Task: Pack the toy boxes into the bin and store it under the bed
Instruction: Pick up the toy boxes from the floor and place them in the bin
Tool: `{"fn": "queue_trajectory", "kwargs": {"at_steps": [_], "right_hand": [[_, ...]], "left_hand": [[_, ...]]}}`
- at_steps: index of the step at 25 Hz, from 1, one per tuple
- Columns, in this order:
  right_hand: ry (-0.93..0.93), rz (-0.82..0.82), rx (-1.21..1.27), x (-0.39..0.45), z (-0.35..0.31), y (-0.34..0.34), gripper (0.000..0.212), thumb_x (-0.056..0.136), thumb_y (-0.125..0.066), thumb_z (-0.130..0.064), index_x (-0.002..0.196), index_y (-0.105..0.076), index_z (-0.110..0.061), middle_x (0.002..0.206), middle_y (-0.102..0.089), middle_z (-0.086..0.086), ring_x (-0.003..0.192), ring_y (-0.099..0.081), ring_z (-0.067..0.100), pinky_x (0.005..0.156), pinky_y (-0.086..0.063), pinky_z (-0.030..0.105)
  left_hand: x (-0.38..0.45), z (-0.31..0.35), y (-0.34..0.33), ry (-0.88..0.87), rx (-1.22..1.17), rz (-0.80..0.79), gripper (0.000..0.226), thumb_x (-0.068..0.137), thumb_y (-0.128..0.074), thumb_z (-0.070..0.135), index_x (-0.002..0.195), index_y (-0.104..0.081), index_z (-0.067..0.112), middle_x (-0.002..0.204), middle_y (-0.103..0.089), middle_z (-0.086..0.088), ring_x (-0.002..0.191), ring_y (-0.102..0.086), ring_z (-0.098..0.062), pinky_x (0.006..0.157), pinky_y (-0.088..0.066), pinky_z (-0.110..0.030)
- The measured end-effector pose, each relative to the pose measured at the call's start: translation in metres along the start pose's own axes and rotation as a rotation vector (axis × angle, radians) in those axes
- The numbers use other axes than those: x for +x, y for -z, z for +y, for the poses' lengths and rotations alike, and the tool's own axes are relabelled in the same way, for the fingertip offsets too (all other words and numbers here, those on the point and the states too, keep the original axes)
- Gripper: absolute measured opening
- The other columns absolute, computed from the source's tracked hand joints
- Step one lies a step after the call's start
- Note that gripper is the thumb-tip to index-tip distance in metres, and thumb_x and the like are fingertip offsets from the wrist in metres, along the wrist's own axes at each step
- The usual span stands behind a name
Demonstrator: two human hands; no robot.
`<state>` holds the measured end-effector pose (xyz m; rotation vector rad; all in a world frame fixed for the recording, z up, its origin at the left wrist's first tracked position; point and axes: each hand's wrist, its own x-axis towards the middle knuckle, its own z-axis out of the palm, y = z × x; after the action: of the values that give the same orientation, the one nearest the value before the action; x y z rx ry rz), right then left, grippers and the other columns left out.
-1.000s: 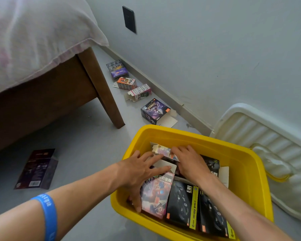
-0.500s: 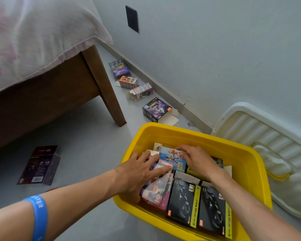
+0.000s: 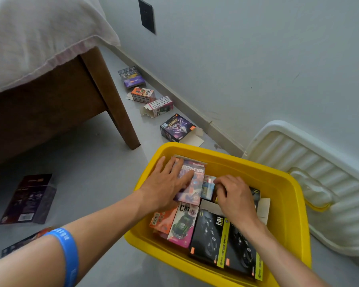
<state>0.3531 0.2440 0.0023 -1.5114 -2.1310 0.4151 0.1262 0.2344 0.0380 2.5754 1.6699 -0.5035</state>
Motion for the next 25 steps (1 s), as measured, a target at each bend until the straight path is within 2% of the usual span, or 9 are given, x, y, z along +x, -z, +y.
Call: {"fn": "queue_trajectory", "kwargs": {"at_steps": [3,6,7,9,12,17,19,21,25], "right_hand": [[0.027,0.017,0.039,0.004,-0.018,0.005,0.014,0.09,-0.058,-0.008,0.093,-0.069,-0.017,0.09,-0.067,-0.003,0.076,-0.049,0.015,0.066,-0.038,0.031],[0.173,0.072,0.085,0.026,-0.057,0.013,0.015,0.085,-0.053,-0.007,0.087,-0.066,-0.015,0.086,-0.066,0.001,0.078,-0.055,0.025,0.068,-0.045,0.04],[0.227,0.07,0.095,0.035,-0.075,0.015,0.015,0.084,-0.051,-0.009,0.086,-0.065,-0.015,0.084,-0.065,0.001,0.079,-0.056,0.026,0.069,-0.046,0.042],[0.365,0.022,0.13,0.055,-0.129,0.01,0.016,0.08,-0.05,-0.01,0.083,-0.065,-0.013,0.082,-0.065,0.005,0.079,-0.058,0.03,0.07,-0.048,0.044],[0.556,-0.214,0.076,0.081,-0.22,-0.011,0.016,0.082,-0.054,-0.011,0.088,-0.068,-0.014,0.086,-0.066,0.006,0.083,-0.061,0.031,0.07,-0.05,0.042],[0.861,-0.79,-0.245,0.084,-0.32,-0.074,0.024,0.094,-0.049,-0.028,0.114,-0.061,-0.024,0.121,-0.061,0.002,0.108,-0.057,0.025,0.083,-0.048,0.036],[0.984,-0.908,-0.435,0.073,-0.349,-0.102,0.03,0.095,-0.049,-0.025,0.123,-0.058,-0.021,0.125,-0.058,0.005,0.11,-0.056,0.028,0.082,-0.045,0.036],[1.036,-0.971,-0.584,0.06,-0.369,-0.129,0.032,0.095,-0.05,-0.02,0.126,-0.057,-0.017,0.125,-0.058,0.008,0.109,-0.056,0.03,0.082,-0.046,0.038],[1.015,-1.075,-0.667,0.044,-0.376,-0.164,0.034,0.096,-0.049,-0.02,0.13,-0.052,-0.013,0.129,-0.053,0.011,0.113,-0.051,0.031,0.089,-0.044,0.042]], "left_hand": [[-0.006,-0.006,0.008,-0.02,-0.025,-0.081,0.103,0.087,-0.059,0.063,0.156,0.011,0.032,0.166,0.005,-0.014,0.152,0.007,-0.035,0.12,0.005,-0.049],[-0.021,-0.027,0.044,-0.192,-0.079,-0.132,0.112,0.08,-0.067,0.064,0.158,0.003,0.025,0.166,-0.006,-0.013,0.152,-0.005,-0.03,0.122,-0.007,-0.045],[-0.03,-0.04,0.058,-0.236,-0.127,-0.107,0.107,0.081,-0.069,0.06,0.159,-0.005,0.022,0.164,-0.015,-0.014,0.15,-0.014,-0.029,0.121,-0.015,-0.044],[-0.07,-0.08,0.077,-0.209,-0.191,0.02,0.079,0.087,-0.068,0.048,0.152,-0.034,0.018,0.151,-0.04,-0.013,0.136,-0.038,-0.03,0.11,-0.035,-0.041],[-0.156,-0.144,0.051,0.145,-0.256,0.162,0.041,0.094,-0.058,0.039,0.131,-0.056,0.022,0.128,-0.057,-0.002,0.112,-0.053,-0.023,0.091,-0.047,-0.039],[-0.293,-0.199,-0.076,0.952,-0.512,0.034,0.027,0.09,-0.059,0.036,0.113,-0.062,0.024,0.111,-0.064,-0.001,0.099,-0.061,-0.024,0.08,-0.051,-0.035],[-0.317,-0.218,-0.123,1.132,-0.536,-0.008,0.035,0.087,-0.062,0.039,0.118,-0.059,0.023,0.114,-0.064,-0.003,0.099,-0.06,-0.024,0.079,-0.051,-0.035],[-0.316,-0.237,-0.159,1.188,-0.552,-0.016,0.052,0.081,-0.066,0.047,0.126,-0.053,0.023,0.12,-0.06,-0.006,0.106,-0.055,-0.027,0.084,-0.047,-0.039],[-0.278,-0.267,-0.199,1.224,-0.707,-0.122,0.113,0.06,-0.077,0.06,0.151,-0.018,0.028,0.148,-0.031,-0.015,0.133,-0.034,-0.038,0.104,-0.031,-0.053]]}}
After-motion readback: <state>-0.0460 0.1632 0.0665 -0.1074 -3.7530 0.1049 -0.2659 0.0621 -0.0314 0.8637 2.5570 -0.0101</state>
